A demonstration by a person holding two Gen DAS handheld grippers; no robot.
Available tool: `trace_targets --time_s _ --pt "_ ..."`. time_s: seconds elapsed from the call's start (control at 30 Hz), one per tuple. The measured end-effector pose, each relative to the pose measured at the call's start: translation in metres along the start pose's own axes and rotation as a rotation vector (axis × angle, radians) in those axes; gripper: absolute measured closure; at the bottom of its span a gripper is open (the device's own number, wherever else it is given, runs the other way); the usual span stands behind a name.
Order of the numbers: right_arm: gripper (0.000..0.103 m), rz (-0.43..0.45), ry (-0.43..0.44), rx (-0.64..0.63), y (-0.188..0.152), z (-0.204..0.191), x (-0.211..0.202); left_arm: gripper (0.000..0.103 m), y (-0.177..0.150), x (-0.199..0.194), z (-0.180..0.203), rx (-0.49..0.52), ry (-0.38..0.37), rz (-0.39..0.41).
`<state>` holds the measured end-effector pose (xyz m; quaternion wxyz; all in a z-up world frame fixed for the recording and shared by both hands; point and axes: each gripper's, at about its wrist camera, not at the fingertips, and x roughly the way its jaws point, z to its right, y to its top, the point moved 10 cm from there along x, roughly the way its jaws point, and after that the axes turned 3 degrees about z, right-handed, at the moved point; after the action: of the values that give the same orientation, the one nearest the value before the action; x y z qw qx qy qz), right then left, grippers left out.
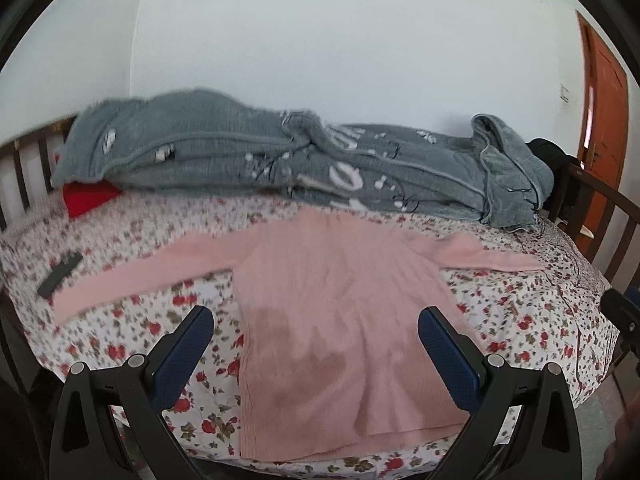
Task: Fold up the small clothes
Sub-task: 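Grasp the pink sweater's sleeve cuff with the left gripper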
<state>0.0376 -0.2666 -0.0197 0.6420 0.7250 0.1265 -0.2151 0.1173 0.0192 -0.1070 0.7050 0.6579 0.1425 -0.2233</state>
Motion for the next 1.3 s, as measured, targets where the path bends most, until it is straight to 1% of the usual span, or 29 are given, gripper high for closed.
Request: trace_targets --time_s 0.07,0.13,0.23,0.27,0.3,0.33,0.4,0.43,0.5,0.57,0.63,0.7,0.77,0.83,0.9,0.93,1.0,1.07,1.3 --pt "0.001 -0.038 -0.01 -0.02 -0.011 -0.004 0.017 0.001 -0.01 0.017 -0.018 -0.03 0.004 -0.03" --pt "0.001 -0.069 -0.02 -0.041 -0.02 -0.01 0.032 0.004 -0.024 0.041 -0.048 -0.073 0.034 -0.073" --pt "0.005 -0.081 -0.061 -0.042 -0.031 -0.012 0.055 0.017 -0.041 0.065 -0.095 -0.141 0.075 -0.117" --pt "0.006 -0.09 -0.084 -0.042 -0.034 -0.012 0.064 0.019 -0.047 0.072 -0.119 -0.166 0.108 -0.127" --pt "0.01 -0.098 -0.101 -0.04 -0.037 -0.01 0.072 0.019 -0.051 0.077 -0.136 -0.177 0.133 -0.127" --pt "0.01 -0.111 -0.11 -0.037 -0.04 -0.009 0.081 0.019 -0.056 0.083 -0.163 -0.182 0.165 -0.124" --pt "0.011 -0.141 -0.107 -0.028 -0.046 -0.007 0.096 0.019 -0.062 0.088 -0.204 -0.208 0.223 -0.127" --pt "0.013 -0.146 -0.11 -0.016 -0.049 -0.004 0.103 0.019 -0.065 0.09 -0.22 -0.229 0.234 -0.13" --pt "0.013 -0.143 -0.106 0.005 -0.052 0.0 0.113 0.019 -0.069 0.094 -0.257 -0.302 0.237 -0.131" --pt "0.013 -0.139 -0.09 0.038 -0.055 0.002 0.123 0.027 -0.073 0.096 -0.291 -0.378 0.242 -0.125" --pt "0.013 -0.138 -0.081 0.054 -0.059 0.002 0.132 0.028 -0.075 0.099 -0.32 -0.451 0.258 -0.11" --pt "0.013 -0.153 -0.09 0.053 -0.065 0.003 0.142 0.028 -0.078 0.1 -0.342 -0.508 0.266 -0.098" --pt "0.013 -0.172 -0.109 0.048 -0.071 0.004 0.154 0.028 -0.083 0.101 -0.364 -0.588 0.256 -0.077" --pt "0.013 -0.187 -0.124 0.048 -0.075 0.005 0.164 0.028 -0.085 0.104 -0.377 -0.63 0.252 -0.063" --pt "0.013 -0.195 -0.129 0.057 -0.077 0.005 0.17 0.028 -0.085 0.105 -0.388 -0.652 0.266 -0.045" --pt "0.013 -0.199 -0.125 0.062 -0.078 0.003 0.173 0.028 -0.085 0.106 -0.394 -0.673 0.258 -0.038" --pt "0.013 -0.205 -0.125 0.067 -0.079 0.001 0.178 0.031 -0.085 0.112 -0.403 -0.746 0.197 -0.032" --pt "0.013 -0.203 -0.119 0.072 -0.077 -0.002 0.181 0.035 -0.084 0.112 -0.412 -0.805 0.18 -0.016" --pt "0.013 -0.178 -0.098 0.06 -0.062 -0.015 0.196 0.042 -0.078 0.116 -0.432 -0.867 0.231 -0.009"
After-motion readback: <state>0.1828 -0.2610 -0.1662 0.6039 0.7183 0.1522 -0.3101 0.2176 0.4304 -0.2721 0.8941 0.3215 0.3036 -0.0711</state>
